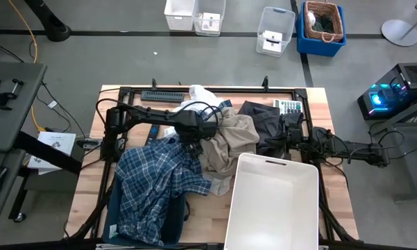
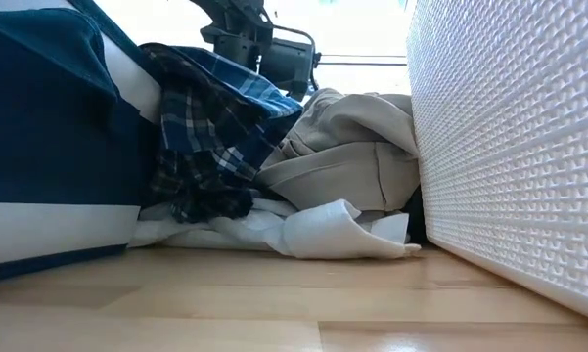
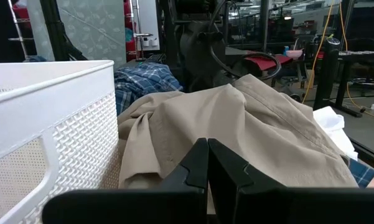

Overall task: Sort clothes
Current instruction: Put the blue shirt into blue laundry organizer

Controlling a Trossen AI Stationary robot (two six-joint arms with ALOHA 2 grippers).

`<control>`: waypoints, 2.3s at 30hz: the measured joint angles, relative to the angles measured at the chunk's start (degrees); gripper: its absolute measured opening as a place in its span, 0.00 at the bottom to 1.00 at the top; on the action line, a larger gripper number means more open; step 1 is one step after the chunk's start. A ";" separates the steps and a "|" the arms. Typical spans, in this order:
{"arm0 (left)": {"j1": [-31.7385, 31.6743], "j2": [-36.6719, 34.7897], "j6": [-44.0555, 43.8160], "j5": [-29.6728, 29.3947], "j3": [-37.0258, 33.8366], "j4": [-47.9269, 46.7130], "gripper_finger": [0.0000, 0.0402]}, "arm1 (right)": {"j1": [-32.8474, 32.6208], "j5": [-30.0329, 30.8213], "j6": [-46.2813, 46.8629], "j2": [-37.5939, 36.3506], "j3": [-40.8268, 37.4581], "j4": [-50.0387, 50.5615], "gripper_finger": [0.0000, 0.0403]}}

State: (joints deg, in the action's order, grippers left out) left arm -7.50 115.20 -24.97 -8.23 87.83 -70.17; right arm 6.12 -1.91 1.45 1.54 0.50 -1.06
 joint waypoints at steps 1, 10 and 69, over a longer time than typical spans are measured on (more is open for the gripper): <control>-0.03 0.00 0.46 0.41 0.00 0.01 0.67 | 0.01 0.00 0.00 0.00 0.01 0.00 0.00; -0.80 0.50 6.73 4.40 -0.04 3.41 0.64 | -0.01 0.00 0.00 0.00 0.01 0.00 0.00; 60.11 -38.21 -40.94 22.34 -29.78 44.32 0.00 | -0.01 0.00 0.00 0.02 0.01 0.01 0.00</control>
State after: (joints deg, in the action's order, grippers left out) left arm 52.61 76.99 -65.91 14.11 58.05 -25.85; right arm 6.11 -1.91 1.45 1.56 0.51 -1.05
